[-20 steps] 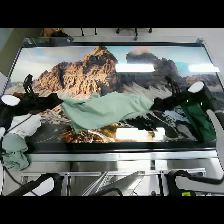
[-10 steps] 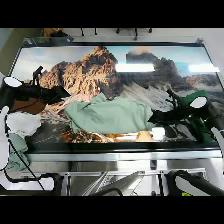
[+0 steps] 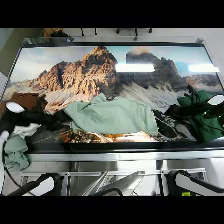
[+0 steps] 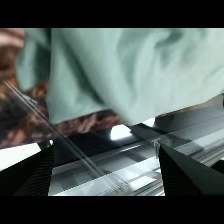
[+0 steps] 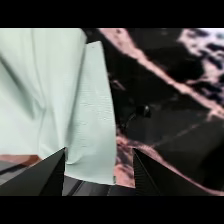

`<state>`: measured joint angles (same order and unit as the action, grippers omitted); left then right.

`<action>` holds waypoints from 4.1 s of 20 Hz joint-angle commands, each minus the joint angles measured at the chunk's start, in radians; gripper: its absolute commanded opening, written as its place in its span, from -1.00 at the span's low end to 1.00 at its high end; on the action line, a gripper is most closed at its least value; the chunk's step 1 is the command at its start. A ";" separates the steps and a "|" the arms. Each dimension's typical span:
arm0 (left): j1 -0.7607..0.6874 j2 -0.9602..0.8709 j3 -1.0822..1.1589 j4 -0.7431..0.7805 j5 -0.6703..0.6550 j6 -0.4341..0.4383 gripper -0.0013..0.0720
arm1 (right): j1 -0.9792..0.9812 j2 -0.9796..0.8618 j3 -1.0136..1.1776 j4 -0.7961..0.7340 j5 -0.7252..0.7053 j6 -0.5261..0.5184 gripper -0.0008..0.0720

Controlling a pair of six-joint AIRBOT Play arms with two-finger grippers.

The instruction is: Fold the shirts.

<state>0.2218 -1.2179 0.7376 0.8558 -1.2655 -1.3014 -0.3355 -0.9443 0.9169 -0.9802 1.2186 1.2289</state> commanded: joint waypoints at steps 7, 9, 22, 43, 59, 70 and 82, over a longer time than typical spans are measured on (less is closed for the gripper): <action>-0.235 0.038 -0.232 -0.046 0.468 -0.002 0.95 | 0.111 -0.229 0.000 0.000 -0.018 -0.030 0.28; -0.249 -0.030 -0.164 -0.044 0.468 -0.001 0.34 | 0.154 -0.258 0.000 0.003 -0.017 -0.030 0.28; -0.198 0.070 0.207 -0.039 0.198 0.021 -0.93 | 0.256 -0.132 0.088 0.373 0.063 -0.206 -0.93; 0.192 0.446 0.745 -0.222 -0.046 0.112 -0.93 | -0.169 0.206 0.782 0.743 -0.005 -0.344 -0.92; -0.126 -0.658 0.869 -0.066 0.041 0.111 0.91 | 0.249 -0.550 0.553 0.540 -0.369 -0.378 -0.28; 0.005 -0.698 1.120 0.114 0.011 0.152 0.91 | -0.018 0.034 0.075 0.166 0.118 0.006 0.35; 0.004 -0.900 1.122 0.111 0.040 0.196 0.91 | -0.016 0.605 -0.473 0.153 0.115 0.206 0.35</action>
<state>0.2249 -2.0827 1.8580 0.9680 -1.2263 -1.1179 -0.3511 -0.4252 0.4904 -0.8227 1.3312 1.3838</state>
